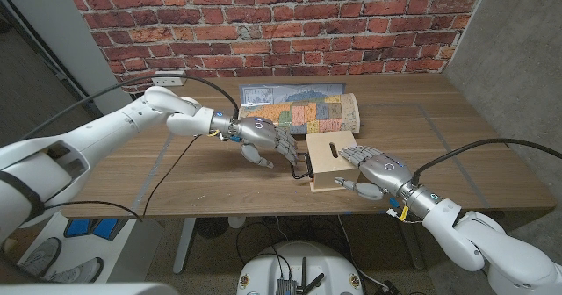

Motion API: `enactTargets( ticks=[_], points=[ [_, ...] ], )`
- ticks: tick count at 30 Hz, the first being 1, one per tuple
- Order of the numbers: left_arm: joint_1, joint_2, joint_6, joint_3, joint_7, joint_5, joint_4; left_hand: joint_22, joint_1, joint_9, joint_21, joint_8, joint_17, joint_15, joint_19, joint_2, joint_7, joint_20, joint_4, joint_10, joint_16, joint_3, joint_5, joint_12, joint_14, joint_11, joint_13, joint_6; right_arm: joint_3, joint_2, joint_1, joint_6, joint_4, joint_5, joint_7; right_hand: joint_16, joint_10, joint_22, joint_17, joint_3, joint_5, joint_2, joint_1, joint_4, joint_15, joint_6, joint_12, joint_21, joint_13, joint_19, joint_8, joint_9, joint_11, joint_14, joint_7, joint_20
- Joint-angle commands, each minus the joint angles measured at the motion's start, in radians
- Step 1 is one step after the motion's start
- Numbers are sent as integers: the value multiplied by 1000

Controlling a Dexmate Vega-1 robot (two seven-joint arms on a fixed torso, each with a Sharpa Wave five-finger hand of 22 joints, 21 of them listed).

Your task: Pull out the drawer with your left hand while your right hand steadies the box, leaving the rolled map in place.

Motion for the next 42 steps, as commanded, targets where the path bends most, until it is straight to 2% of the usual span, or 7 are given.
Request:
enactTargets(
  ticks=[1, 8, 15, 18, 26, 34, 42],
  points=[
    [65, 25, 35, -61, -57, -14, -81, 2, 18, 5, 8, 5, 6, -174, 15, 3, 0, -148, 1, 12, 4, -7, 1, -3, 10, 1, -1, 17, -3, -3, 3, 4, 3, 8, -1, -3, 11, 2, 1, 10, -1, 39, -9, -1, -11, 9, 3, 6, 2, 9, 3, 2, -1, 5, -1, -66],
    [107, 41, 64, -91, -92, -30, -129, 3, 38, 5, 6, 7, 7, -175, 13, 12, -5, -134, 1, 34, 9, -20, 3, 2, 35, 3, -1, 39, -8, -1, 6, 3, 4, 9, -4, -4, 11, 2, 1, 11, -1, 39, -9, -1, -11, 9, 3, 6, 2, 10, 3, 2, -2, 5, -1, -66],
    [167, 68, 136, -128, -121, -26, -203, 2, 54, 5, -3, -4, 6, -175, -22, 11, -8, -91, 3, 58, 6, -48, 2, 1, 58, 1, -2, 43, -8, -3, 6, 2, 4, 12, -6, -4, 11, 2, 1, 12, -1, 39, -9, -1, -12, 9, 3, 5, 2, 10, 3, 2, 0, 5, -1, -66],
    [184, 73, 150, -136, -131, -37, -215, 2, 50, 4, -8, -18, 4, -151, -75, 5, -10, -55, 10, 61, -9, -78, 1, -7, 4, -1, -3, 42, -9, -2, 6, 2, 5, 16, -7, -4, 11, 2, 1, 12, -1, 38, -9, -1, -12, 9, 3, 5, 2, 10, 3, 2, -1, 5, -1, -66],
    [224, 82, 201, -160, -162, -63, -249, 2, 45, 4, -12, -28, 6, -112, -131, 14, -13, -28, 15, 74, -6, -99, 3, -6, -38, -6, -2, 45, -11, -3, 4, 2, 8, 23, -11, -4, 11, 2, 1, 14, -1, 38, -9, -1, -12, 10, 3, 5, 3, 12, 3, 2, -1, 6, 0, -65],
    [278, 93, 275, -184, -213, -90, -301, 3, 29, 4, -13, -46, 7, -108, -223, 24, -25, -1, 18, 84, -7, -125, 5, -8, -94, -9, 0, 30, -14, -2, 4, 2, 10, 29, -17, -4, 12, 2, 0, 16, -1, 37, -7, -2, -11, 11, 3, 5, 3, 13, 4, 2, -1, 7, 0, -64],
    [330, 106, 335, -204, -214, -89, -345, 3, 26, 4, -9, -47, 7, -110, -251, 31, -34, 8, 17, 69, -5, -133, 7, -12, -121, -12, 1, 37, -18, -4, 6, 3, 13, 35, -24, -4, 16, 2, 0, 17, -1, 37, -7, -3, -11, 13, 4, 5, 3, 15, 4, 2, -2, 9, 0, -62]
  ],
)
